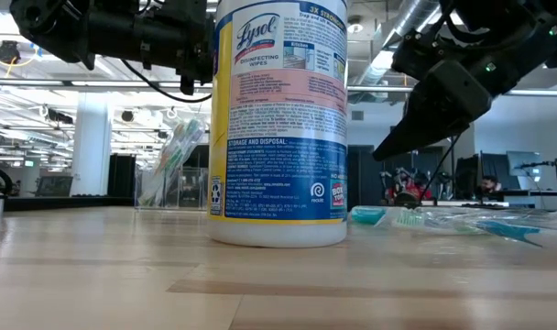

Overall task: Pick & Place toothbrushing station
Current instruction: Put the top left blue mouthwash into the transparent organizer

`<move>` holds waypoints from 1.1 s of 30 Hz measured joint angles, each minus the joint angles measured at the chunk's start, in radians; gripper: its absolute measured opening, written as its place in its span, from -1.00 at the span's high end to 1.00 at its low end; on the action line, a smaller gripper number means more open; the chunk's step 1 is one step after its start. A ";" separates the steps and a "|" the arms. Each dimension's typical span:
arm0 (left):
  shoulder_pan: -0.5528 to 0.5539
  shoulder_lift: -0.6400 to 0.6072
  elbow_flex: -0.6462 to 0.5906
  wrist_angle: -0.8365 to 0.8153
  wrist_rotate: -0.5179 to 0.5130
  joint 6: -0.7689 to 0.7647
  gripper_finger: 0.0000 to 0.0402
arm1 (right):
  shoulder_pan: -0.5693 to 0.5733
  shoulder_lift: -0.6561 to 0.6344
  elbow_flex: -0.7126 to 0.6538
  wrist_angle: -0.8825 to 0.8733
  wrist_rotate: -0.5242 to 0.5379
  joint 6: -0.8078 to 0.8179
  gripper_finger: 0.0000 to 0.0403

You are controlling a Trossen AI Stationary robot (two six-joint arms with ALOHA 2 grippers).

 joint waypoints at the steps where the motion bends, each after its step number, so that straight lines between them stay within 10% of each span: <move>1: 0.000 0.000 0.000 0.000 0.000 0.000 0.45 | 0.000 0.000 0.000 0.000 0.000 0.001 0.75; 16: 0.036 0.000 0.001 -0.316 0.003 -0.339 0.45 | -0.001 0.000 0.000 0.000 0.001 0.018 0.74; 33: 0.275 0.028 0.179 -0.740 0.315 -0.557 0.49 | -0.002 0.000 0.000 -0.007 0.000 0.026 0.74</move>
